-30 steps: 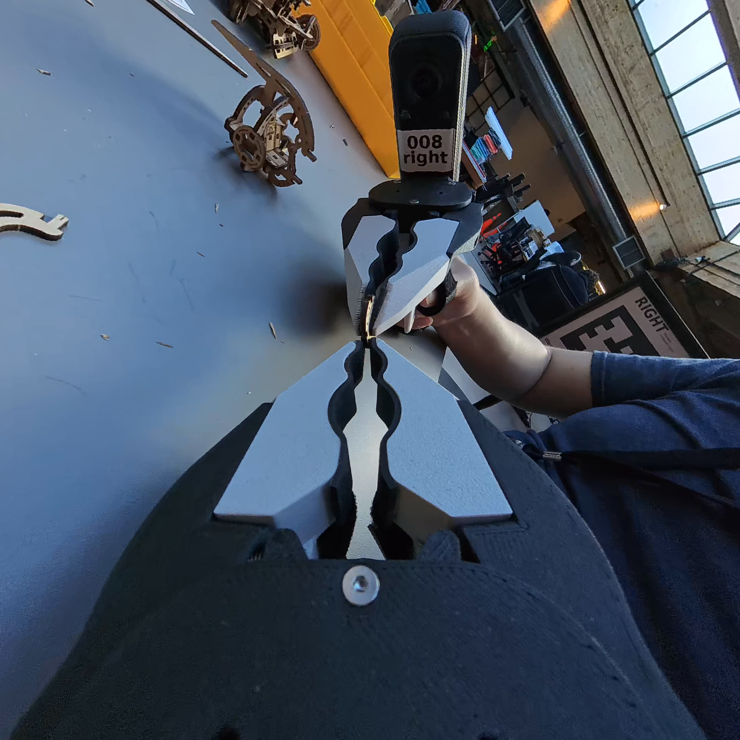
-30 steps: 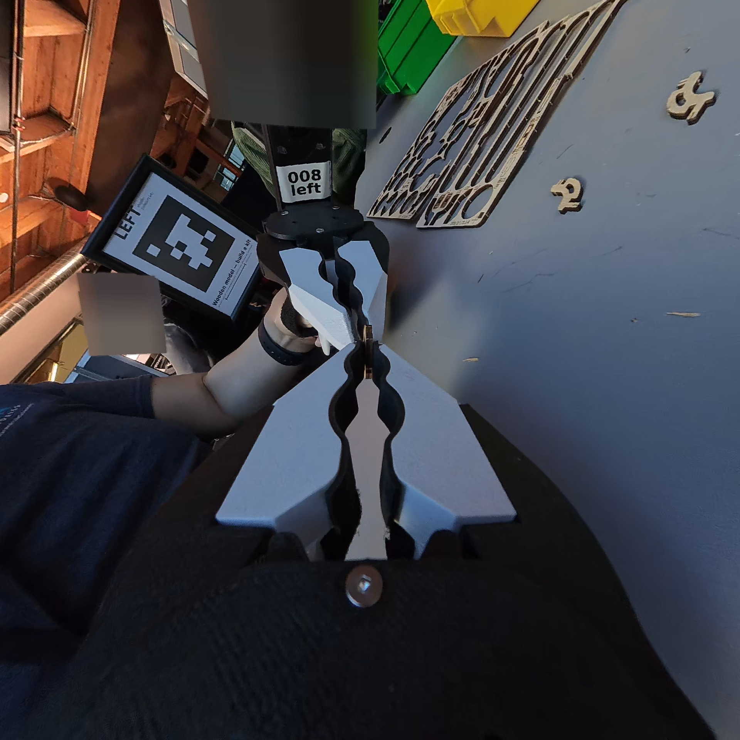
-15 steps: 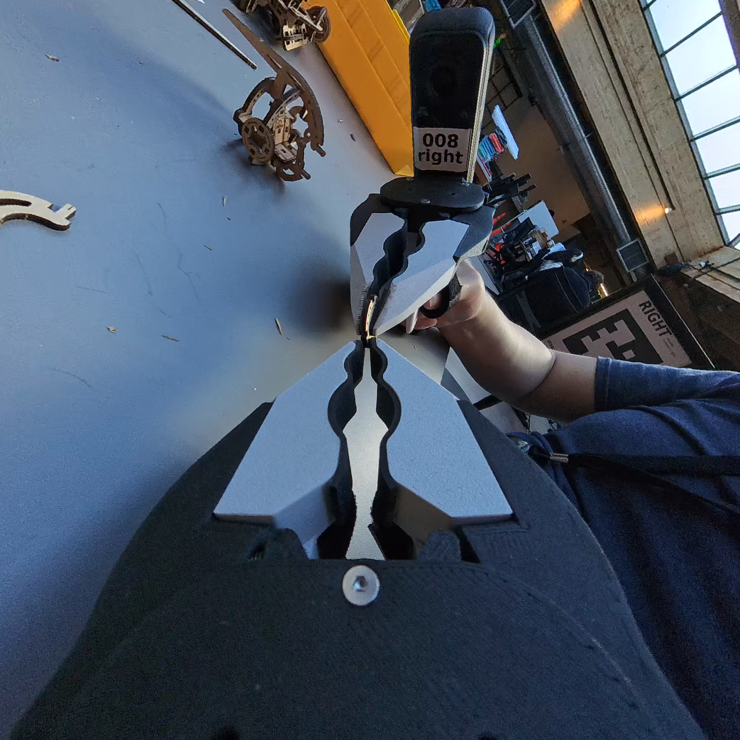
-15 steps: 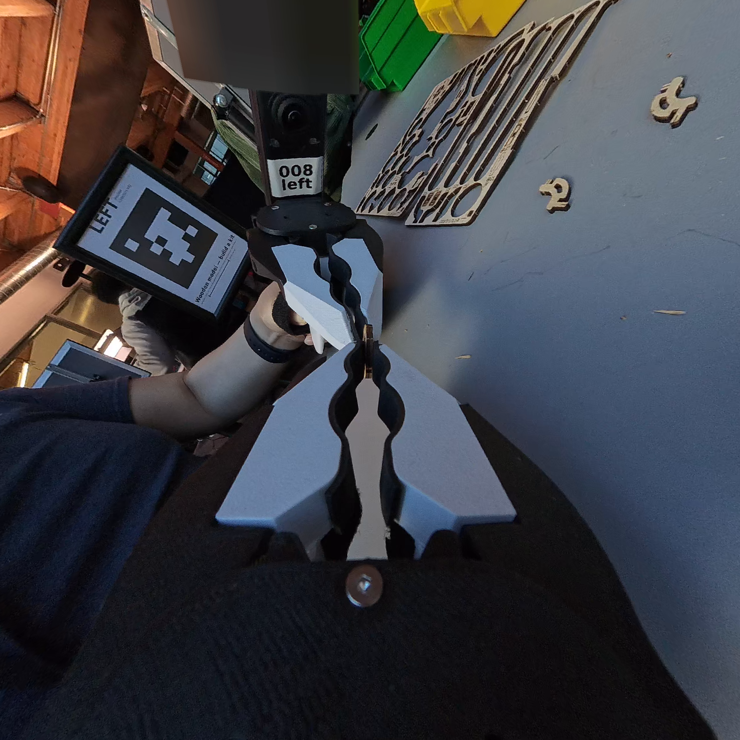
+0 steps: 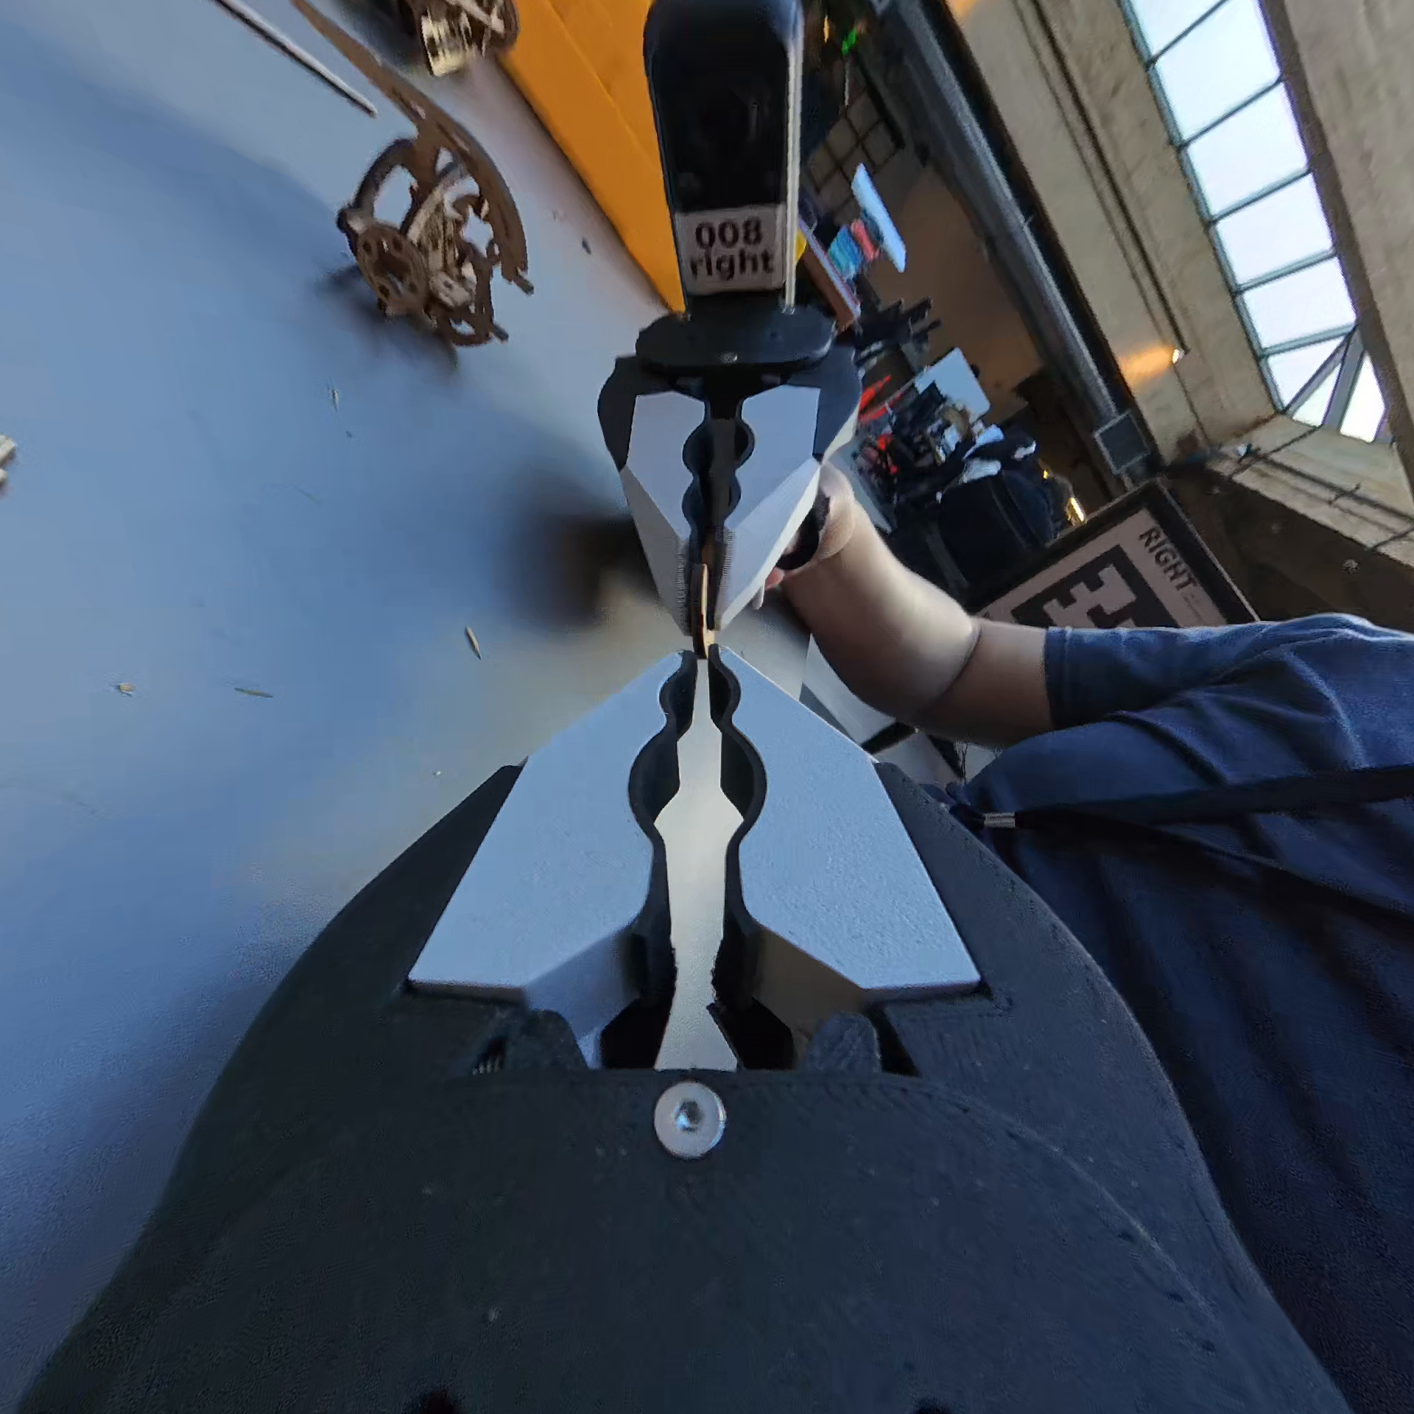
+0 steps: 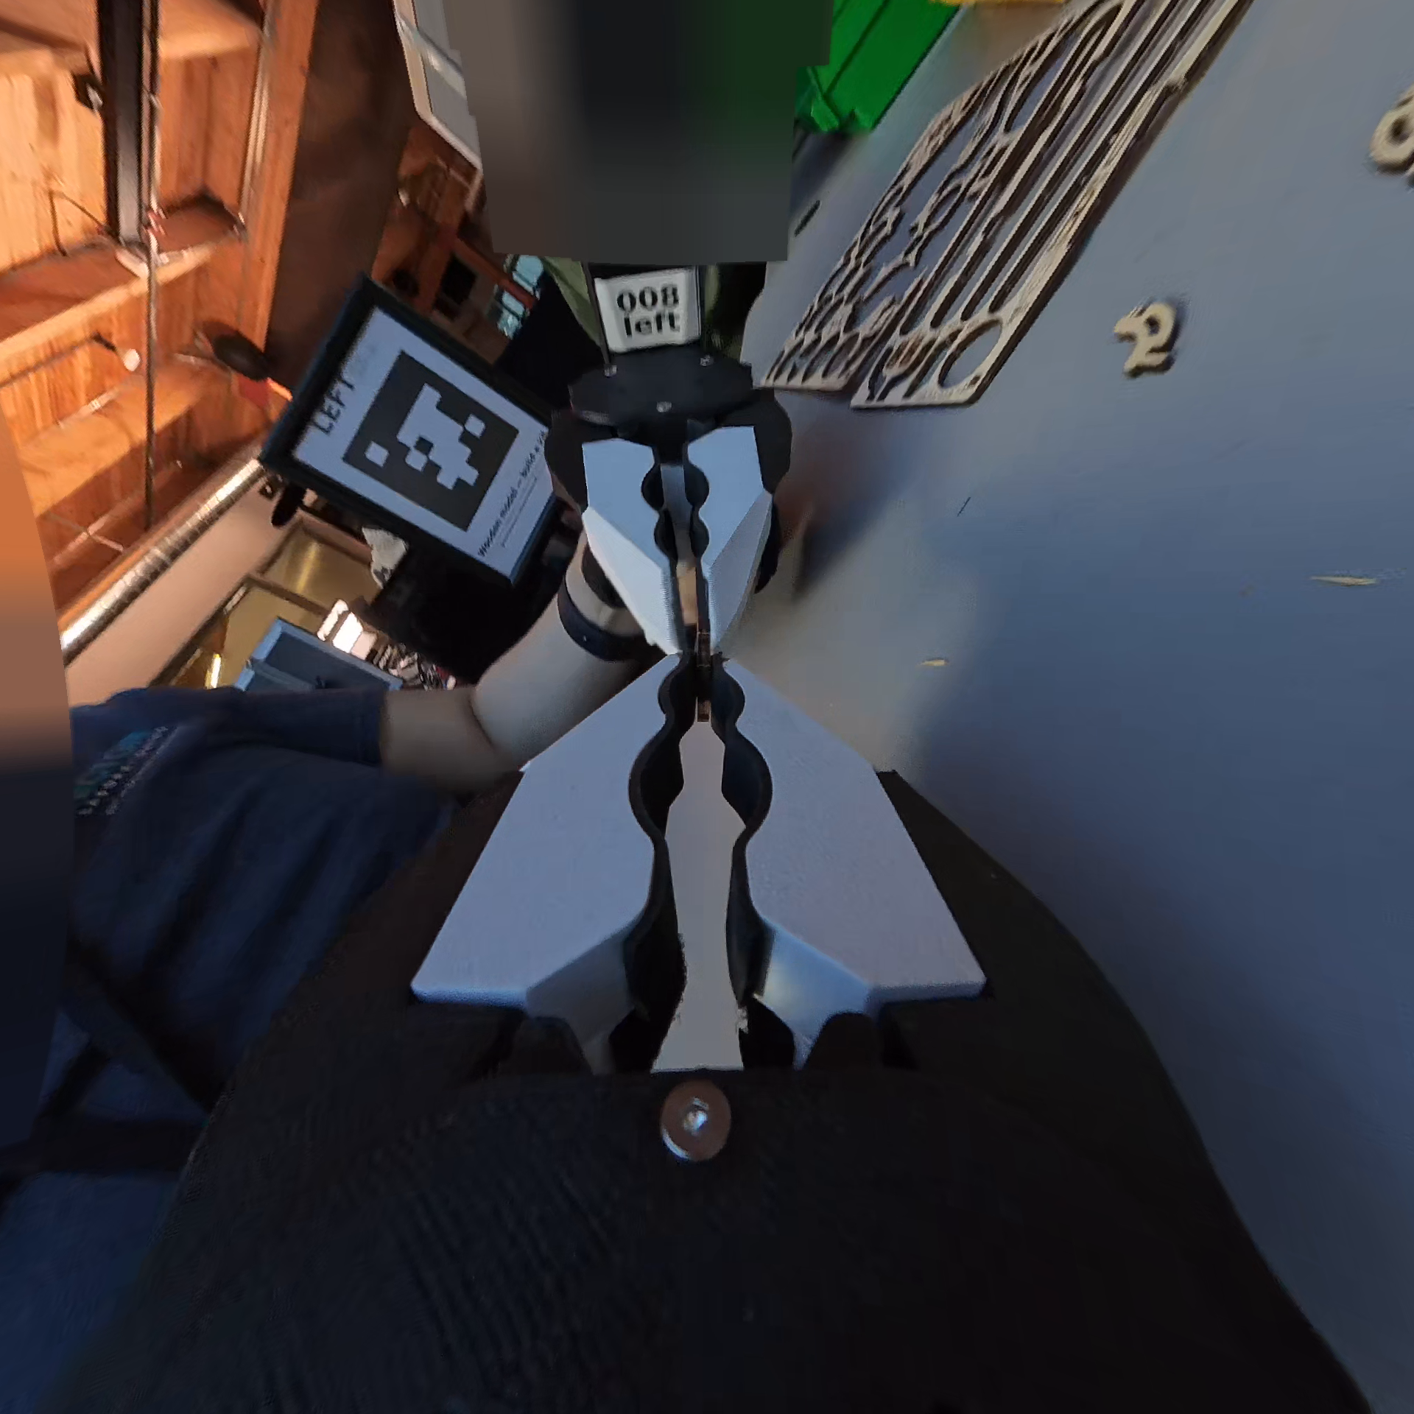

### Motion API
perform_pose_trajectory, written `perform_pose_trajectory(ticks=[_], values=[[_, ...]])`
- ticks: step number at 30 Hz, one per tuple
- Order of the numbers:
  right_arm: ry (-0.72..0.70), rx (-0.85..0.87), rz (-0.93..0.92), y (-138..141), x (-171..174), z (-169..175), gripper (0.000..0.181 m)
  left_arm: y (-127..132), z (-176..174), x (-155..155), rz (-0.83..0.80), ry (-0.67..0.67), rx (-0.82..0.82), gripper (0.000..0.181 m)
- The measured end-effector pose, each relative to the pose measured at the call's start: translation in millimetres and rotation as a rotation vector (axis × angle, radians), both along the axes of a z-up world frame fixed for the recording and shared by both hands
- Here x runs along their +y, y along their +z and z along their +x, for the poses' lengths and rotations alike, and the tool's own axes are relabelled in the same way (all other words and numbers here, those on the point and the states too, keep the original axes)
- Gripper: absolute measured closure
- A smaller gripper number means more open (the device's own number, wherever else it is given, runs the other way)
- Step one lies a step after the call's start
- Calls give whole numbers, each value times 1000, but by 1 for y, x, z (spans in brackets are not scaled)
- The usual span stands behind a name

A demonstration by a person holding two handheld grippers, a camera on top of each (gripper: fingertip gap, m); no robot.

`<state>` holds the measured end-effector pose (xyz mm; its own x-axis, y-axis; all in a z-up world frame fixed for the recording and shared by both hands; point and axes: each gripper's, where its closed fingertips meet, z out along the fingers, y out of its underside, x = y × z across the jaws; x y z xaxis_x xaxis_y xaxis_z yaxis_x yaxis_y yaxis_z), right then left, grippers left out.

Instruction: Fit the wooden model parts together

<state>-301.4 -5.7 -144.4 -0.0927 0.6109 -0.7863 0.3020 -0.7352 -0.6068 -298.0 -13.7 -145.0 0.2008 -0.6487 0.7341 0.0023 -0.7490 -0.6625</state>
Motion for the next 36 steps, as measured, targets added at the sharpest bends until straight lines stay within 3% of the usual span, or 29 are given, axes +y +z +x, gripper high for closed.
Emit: perform_pose_trajectory(ticks=[3, 10, 13, 18, 25, 28, 36], values=[[-83, 97, -45, 15, 13, 2, 181, 8, -4, 5, 52, 66, -28, 164], [-128, 112, -13, 17, 16, -3, 181, 13, -5, 17, 64, 167, -59, 161], [-125, 117, -26, 17, 16, -5, 181, 10, -5, 19, 53, 180, -45, 162], [-142, 106, -18, 15, 19, -6, 181, 12, 0, 20, 46, 179, -65, 180], [-15, 76, -65, 11, 5, -3, 180, 9, 3, 9, 25, 92, -56, 180], [20, 3, 20, 2, 4, -2, 180, 2, 4, 8, -4, 78, -13, 180], [63, -45, -8, -6, 1, 0, 180, -6, 7, 7, -35, 55, 29, 180]])
